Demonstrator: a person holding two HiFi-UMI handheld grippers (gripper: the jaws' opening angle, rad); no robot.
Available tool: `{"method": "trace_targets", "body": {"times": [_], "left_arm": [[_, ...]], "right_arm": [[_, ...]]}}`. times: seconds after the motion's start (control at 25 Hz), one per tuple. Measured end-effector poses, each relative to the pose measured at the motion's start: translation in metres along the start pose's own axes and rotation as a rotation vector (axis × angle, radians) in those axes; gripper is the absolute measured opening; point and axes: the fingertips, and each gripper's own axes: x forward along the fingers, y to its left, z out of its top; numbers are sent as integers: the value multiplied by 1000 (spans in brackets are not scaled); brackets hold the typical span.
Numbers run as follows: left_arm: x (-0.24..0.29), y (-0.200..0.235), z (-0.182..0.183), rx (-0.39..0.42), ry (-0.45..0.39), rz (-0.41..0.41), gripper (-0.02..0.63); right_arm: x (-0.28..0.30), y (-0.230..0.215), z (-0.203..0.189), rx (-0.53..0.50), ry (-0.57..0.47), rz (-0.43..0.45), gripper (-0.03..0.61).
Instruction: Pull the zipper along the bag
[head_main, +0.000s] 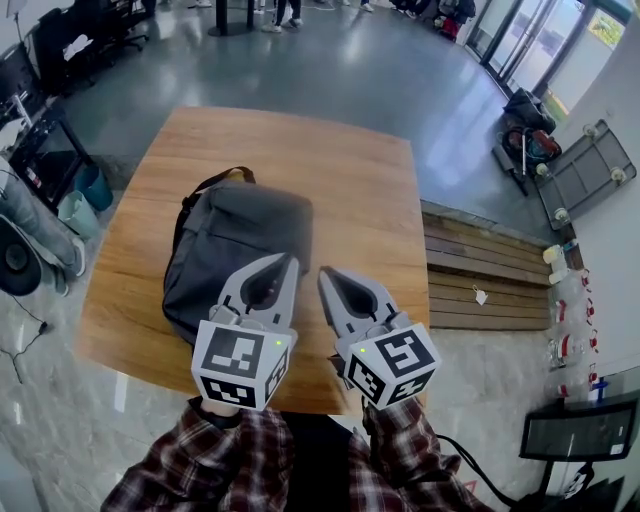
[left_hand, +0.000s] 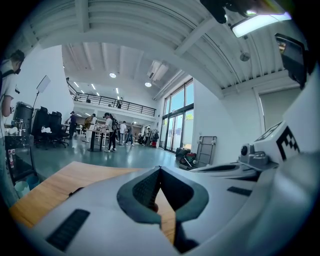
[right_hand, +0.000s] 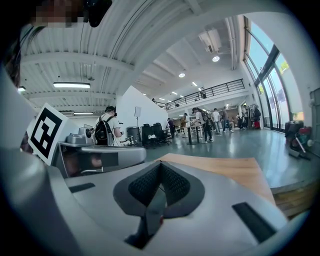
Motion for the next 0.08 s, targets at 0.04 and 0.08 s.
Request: {"method": "trace_targets", "body": {"times": [0.04,0.08], "left_arm": [[-1,0,0,1,0,0,9],[-2,0,-1,2,1,1,9]], "right_arm": [[0,1,0,0,0,0,6],[-1,2,-1,0,0,0,6]]}}
